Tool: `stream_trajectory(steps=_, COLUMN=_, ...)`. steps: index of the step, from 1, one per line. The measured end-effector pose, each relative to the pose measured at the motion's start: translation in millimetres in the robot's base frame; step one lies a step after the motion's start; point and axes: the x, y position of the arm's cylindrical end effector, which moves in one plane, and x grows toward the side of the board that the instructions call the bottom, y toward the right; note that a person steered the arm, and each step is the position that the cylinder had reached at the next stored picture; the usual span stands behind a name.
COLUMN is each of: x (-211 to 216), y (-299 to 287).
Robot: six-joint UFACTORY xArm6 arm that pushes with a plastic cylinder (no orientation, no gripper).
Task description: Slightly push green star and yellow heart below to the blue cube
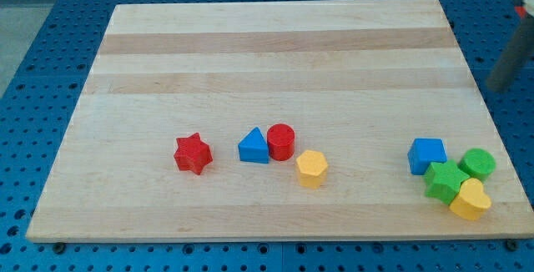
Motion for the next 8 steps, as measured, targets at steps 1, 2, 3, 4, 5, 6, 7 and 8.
stream_trajectory(steps=1, x=0.7, y=5.8)
stream_trajectory(steps=2, x=9.8, y=15.5)
stream_trajectory(steps=3, x=51.2, y=10.7)
stream_trajectory(steps=4, x=117.8, y=2.0)
stream_trajectory(steps=5, x=117.8, y=2.0)
stream_trajectory(steps=6, x=177.6, y=1.5)
stream_trajectory(steps=7, x=194.0, y=1.4)
stream_trajectory(steps=8, x=194.1, y=-0.6)
